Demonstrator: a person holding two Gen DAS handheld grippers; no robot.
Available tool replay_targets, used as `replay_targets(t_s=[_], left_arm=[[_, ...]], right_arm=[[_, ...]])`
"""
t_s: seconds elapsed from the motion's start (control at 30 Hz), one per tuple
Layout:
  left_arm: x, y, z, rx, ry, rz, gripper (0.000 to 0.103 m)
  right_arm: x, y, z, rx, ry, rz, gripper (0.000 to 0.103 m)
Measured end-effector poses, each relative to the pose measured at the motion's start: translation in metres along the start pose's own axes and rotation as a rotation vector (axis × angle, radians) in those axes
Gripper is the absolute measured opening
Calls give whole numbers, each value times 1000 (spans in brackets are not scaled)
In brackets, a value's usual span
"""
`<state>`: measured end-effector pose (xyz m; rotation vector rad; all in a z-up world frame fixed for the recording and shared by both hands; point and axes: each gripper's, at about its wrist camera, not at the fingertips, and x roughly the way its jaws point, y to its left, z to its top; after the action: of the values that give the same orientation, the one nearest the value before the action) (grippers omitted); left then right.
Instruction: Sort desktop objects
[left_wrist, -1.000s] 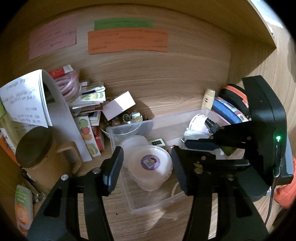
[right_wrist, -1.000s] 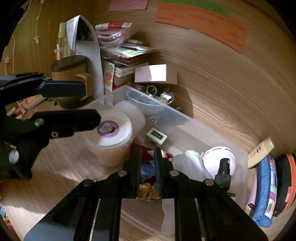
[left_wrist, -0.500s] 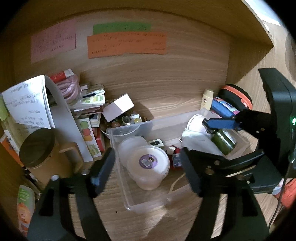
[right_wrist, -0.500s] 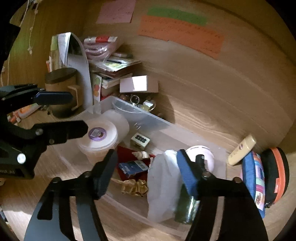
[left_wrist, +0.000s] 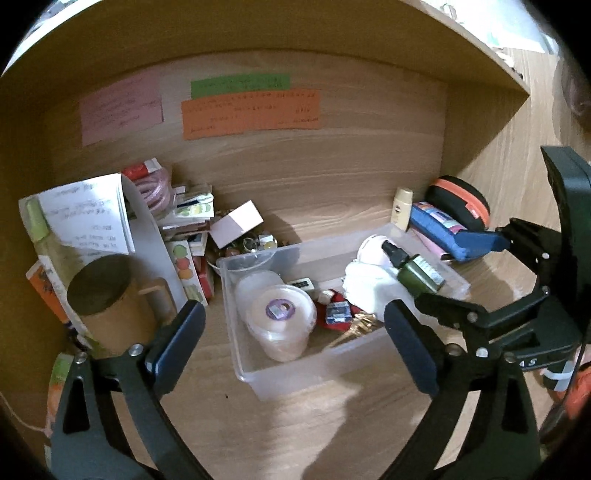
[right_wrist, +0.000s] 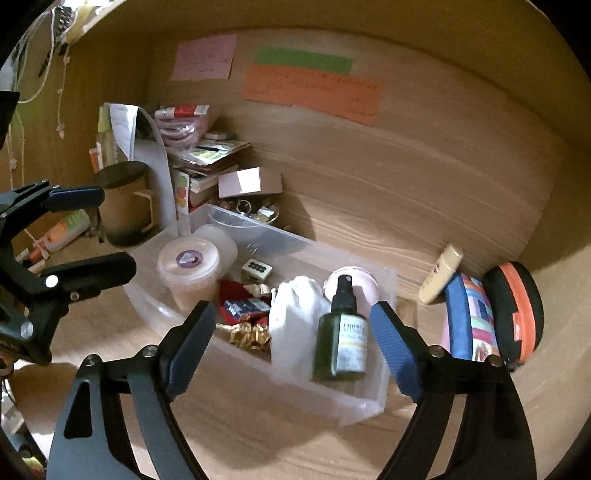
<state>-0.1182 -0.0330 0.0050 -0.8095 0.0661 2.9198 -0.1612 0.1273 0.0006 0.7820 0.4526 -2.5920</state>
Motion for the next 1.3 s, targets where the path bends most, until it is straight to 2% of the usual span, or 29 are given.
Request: replay_targets(t_s=[0.23,0.37,0.43,0.5,0.67,0.97,1.1,1.3], left_arm=[[-21,2,-5,-67,1,19,100],[-34,0,-9,-83,-3,91,100],[-43,-3,-12,-92,-20,115,100],[-50,-7,-14,-97,-34,116,100],[-69,-22,-21,-96,-55,113,101],[-92,-46,-37,-87,-105,171,103],[-97,-51,-43,-93,-117,151,103],[-95,-55,-48,-93,-105,140,103]], right_arm=[[-34,9,-15,-10,-44,-32,92],[-58,20,-22,-31,-82,-57,93],[-71,23,-26,-23,-104,-72,97],[-84,24,-30,-9,-129,-80,103],[-105,34,-43,-19,-185,-164,103],[-126,27,-60,106,-192,-157,103],[-134,18,-67,148,-196,-214,103],[-135,10,-72,184,-189,-213,103]])
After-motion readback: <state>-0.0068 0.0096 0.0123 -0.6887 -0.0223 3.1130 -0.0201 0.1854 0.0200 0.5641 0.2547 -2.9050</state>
